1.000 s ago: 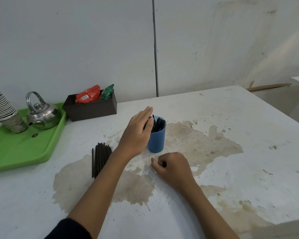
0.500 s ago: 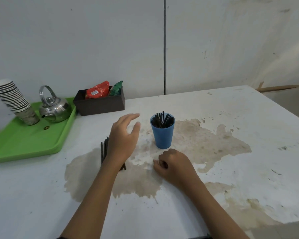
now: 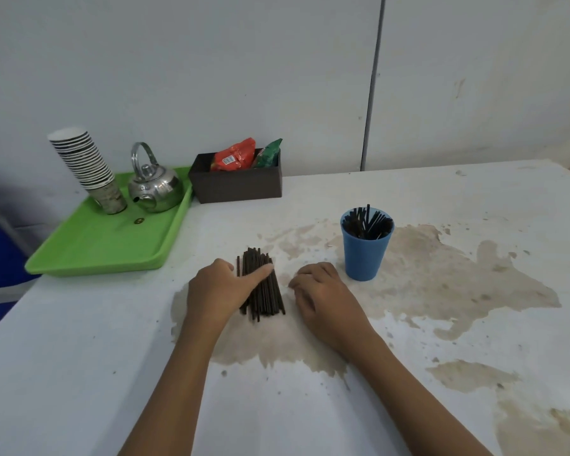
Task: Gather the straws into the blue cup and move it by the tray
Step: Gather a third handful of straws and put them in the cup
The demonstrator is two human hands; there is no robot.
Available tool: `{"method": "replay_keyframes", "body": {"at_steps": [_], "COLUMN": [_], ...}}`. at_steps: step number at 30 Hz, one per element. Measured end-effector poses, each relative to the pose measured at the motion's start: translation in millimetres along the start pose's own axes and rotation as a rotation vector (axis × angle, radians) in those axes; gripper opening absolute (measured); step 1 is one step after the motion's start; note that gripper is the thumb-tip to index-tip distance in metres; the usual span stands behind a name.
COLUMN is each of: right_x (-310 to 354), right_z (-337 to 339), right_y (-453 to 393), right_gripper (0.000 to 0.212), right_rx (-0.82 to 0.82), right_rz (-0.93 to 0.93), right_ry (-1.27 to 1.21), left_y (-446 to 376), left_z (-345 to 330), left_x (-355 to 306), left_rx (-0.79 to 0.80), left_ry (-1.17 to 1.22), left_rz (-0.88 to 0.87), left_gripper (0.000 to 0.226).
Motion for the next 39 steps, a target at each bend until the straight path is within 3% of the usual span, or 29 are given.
{"method": "replay_keyframes", "body": {"at_steps": [5,15,18,26,31,39], "right_x": [-7,-10,-10,-8,-8,-9], "right_z": [-3,-5,-6,-4,-3,-3], "right_y": [1,-2,-3,-2,-2,-1], "right_gripper": [0.028,0.028,0.027,0.025,0.024,0.025], "right_rx": [0.027,0.035,0.039,0.037,0.023,0.025], "right_rz": [-0.081,-0.12,-0.122,-0.117,-0.118,-0.12], "right_ry": [-0.012,-0.005,-0.004,-0.007,-0.025,-0.017], "left_y": [-7,-29,-35,-30,-27,-21], "left_z": [-12,-17,-21,-29,-33,-27], "left_x": [-15,-6,2,-1,-4,0], "left_rx": [0.054,0.207,0.243,0.254,0.278,0.32], "left_ry": [-0.062,0.087,0.145,0.244,0.294,0.391], "left_rz": [-0.053,-0.019,0.01,0.005,0.01,0.013], "left_gripper": [0.086,0.044,0.054,0.047,0.056,0.03]}}
Point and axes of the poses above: each hand's wrist, its own y-axis away from the middle knuckle, its own z-axis out of the back of the hand, x = y × z, the point moved 6 cm from there along -y, towards the middle knuckle, and after that the axes turned 9 degrees about -x, right-handed, at the moved point
